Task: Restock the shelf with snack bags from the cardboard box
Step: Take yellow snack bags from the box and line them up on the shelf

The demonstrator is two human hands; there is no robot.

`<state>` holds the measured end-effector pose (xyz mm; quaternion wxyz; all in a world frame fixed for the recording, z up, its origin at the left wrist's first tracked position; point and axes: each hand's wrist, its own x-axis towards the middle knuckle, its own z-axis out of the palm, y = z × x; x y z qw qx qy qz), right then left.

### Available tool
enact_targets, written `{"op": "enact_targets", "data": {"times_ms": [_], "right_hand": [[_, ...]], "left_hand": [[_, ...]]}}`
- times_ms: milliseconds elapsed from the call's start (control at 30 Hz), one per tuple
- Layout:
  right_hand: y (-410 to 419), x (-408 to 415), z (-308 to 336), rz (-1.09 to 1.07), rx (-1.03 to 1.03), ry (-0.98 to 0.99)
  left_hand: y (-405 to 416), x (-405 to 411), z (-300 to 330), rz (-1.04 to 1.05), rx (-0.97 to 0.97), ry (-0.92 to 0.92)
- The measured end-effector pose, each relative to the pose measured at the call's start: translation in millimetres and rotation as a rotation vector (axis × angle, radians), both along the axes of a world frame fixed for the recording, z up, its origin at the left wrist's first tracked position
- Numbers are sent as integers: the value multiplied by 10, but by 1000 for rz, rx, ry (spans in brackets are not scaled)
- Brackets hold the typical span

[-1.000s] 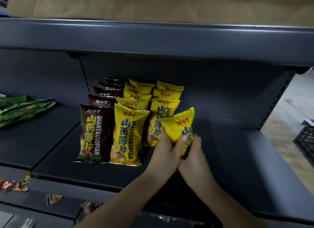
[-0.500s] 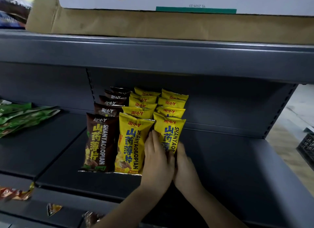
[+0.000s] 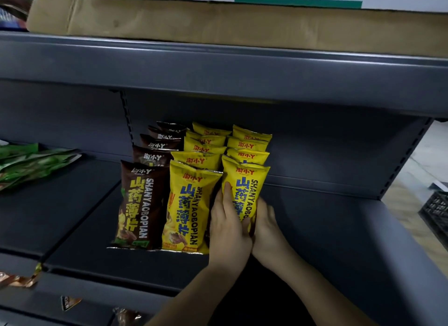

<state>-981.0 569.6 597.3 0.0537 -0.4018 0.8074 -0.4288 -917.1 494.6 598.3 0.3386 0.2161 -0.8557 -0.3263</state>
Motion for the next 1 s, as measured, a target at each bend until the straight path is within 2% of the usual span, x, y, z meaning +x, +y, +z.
{"op": "enact_targets", "data": {"times_ms": [167, 300, 500, 633, 700, 767, 900, 1000], "right_hand": [[-26, 47, -64, -76, -54, 78], [-28, 73, -69, -95, -57, 128], [32, 36, 71, -54, 91, 62], [294, 197, 223, -74, 199, 60], [543, 330, 355, -70, 270, 98], [866, 475, 419, -31, 246, 110], [1634, 788, 307, 5, 112, -14], [2183, 981, 15, 56, 277, -123]], "left_hand": [[-23, 6, -6, -14, 3, 6], [15, 53, 8, 32, -63, -84], [107, 118, 110, 63, -99, -226], [306, 181, 280, 51, -143, -189], [496, 256, 359, 8, -145, -114], [720, 366, 376, -54, -175, -30], [1230, 715, 173, -374, -106, 31], [1630, 1040, -206, -552, -21, -17]]}}
